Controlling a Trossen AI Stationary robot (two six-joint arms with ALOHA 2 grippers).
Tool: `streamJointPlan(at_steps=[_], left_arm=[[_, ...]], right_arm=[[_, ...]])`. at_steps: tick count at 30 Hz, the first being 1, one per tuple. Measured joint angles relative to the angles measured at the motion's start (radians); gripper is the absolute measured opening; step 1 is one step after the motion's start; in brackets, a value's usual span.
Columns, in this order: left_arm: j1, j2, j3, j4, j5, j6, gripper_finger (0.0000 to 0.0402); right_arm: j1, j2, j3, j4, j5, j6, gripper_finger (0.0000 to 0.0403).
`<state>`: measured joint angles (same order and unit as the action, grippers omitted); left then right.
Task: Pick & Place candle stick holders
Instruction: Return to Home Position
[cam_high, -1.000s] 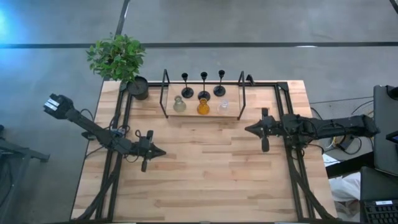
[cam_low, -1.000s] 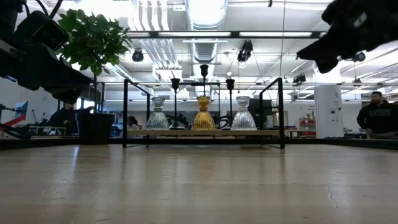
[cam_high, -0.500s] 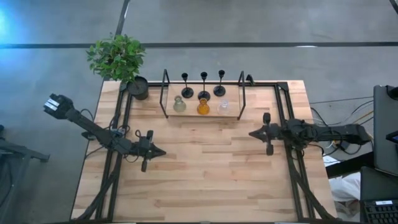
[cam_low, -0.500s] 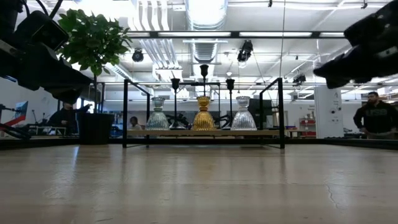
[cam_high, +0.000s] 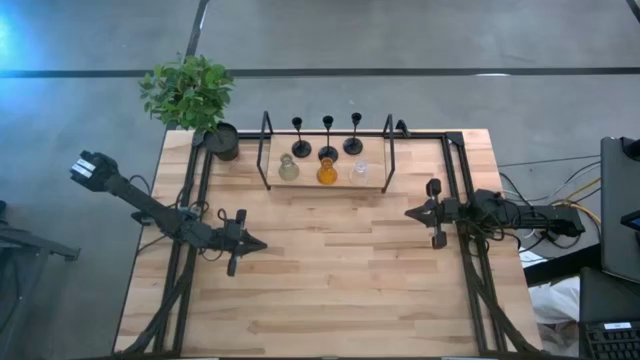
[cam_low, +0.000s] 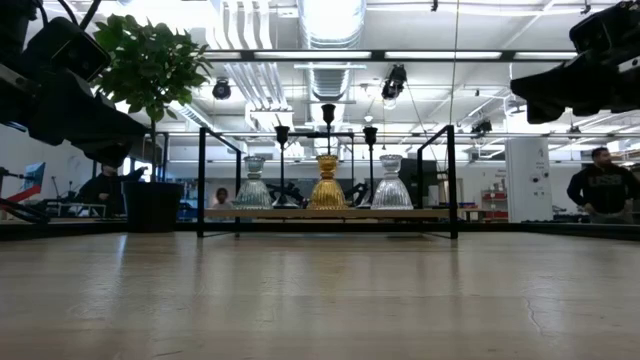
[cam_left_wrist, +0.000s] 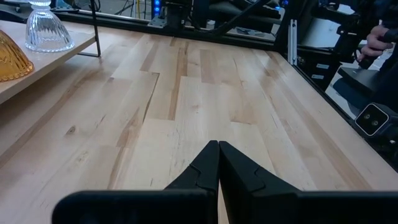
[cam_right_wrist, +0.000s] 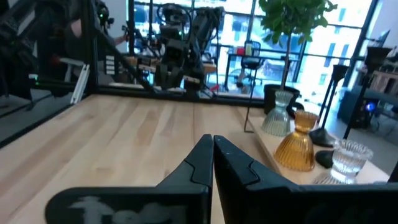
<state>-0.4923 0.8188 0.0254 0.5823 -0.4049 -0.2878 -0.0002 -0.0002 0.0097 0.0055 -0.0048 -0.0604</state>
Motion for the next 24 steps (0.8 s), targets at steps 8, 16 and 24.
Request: streamJointPlan(at_steps=[8, 16, 24], left_arm=[[0.000, 0.000, 0.000, 0.000, 0.000, 0.000, 0.0014], [0.000, 0.002, 0.000, 0.000, 0.000, 0.000, 0.0014], [0.000, 0.002, 0.000, 0.000, 0.000, 0.000, 0.0014]], right_arm=[[0.000, 0.034, 0.000, 0.001, 0.004, 0.008, 0.0008], [0.000, 0.079, 0.000, 0.004, 0.005, 0.027, 0.0008], [0.000, 0.095, 0.000, 0.002, 0.007, 0.027, 0.0008]])
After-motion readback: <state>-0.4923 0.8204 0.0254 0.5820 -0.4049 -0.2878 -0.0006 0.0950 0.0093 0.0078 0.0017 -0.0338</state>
